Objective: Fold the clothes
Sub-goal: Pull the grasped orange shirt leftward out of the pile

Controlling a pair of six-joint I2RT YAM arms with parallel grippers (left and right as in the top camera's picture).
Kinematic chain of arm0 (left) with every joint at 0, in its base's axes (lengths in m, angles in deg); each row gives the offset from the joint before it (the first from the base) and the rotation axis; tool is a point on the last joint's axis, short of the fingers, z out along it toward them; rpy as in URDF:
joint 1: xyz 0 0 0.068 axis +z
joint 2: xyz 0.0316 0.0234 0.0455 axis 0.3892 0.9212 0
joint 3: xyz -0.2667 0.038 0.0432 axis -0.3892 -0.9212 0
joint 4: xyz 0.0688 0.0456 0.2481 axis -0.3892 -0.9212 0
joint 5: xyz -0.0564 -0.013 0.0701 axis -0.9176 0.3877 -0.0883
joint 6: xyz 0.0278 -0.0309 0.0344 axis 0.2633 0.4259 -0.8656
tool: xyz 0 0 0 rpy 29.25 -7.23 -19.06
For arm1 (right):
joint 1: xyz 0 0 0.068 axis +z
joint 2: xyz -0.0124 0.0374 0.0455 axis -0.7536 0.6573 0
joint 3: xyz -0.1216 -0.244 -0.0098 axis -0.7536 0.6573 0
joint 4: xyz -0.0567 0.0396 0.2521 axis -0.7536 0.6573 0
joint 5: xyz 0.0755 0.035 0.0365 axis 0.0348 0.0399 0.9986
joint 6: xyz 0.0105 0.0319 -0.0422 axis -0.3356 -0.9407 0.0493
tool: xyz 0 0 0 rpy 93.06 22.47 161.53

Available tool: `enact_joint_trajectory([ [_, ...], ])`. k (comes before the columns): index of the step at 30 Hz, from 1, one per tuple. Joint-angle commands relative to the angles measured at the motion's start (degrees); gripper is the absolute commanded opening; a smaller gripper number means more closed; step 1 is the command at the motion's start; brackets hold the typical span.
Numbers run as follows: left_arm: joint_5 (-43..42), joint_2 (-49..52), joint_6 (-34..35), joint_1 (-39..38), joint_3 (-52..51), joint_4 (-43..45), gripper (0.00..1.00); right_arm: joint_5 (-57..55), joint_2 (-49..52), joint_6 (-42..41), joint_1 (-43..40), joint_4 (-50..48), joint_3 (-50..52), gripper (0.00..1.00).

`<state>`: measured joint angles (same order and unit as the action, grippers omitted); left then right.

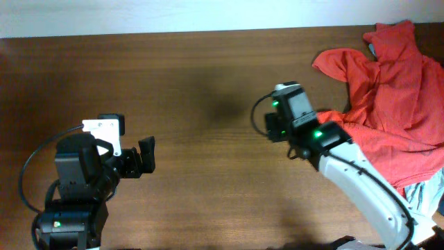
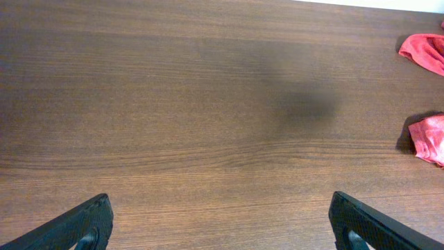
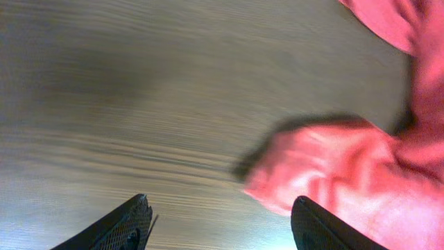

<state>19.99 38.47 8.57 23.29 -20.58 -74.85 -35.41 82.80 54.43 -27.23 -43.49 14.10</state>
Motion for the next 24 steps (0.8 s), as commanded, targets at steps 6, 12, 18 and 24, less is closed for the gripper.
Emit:
enact_joint_trajectory([
  [6,-0.42,0.04,0.5,-0.33,1.14,0.15,0.99,-0.11,13.29,0.44,-15.52,5.42,-0.33,0.7],
  [12,-0.42,0.04,0.5,-0.33,1.14,0.17,0.99,3.89,22.23,3.26,-19.5,2.47,-0.33,0.7],
  [18,-0.42,0.04,0.5,-0.33,1.14,0.17,0.99,8.55,23.37,4.46,-19.45,1.95,-0.35,0.04],
  [24,-0.42,0.04,0.5,-0.33,1.14,0.17,0.99,13.73,14.25,6.43,-17.4,5.64,-4.24,0.04],
])
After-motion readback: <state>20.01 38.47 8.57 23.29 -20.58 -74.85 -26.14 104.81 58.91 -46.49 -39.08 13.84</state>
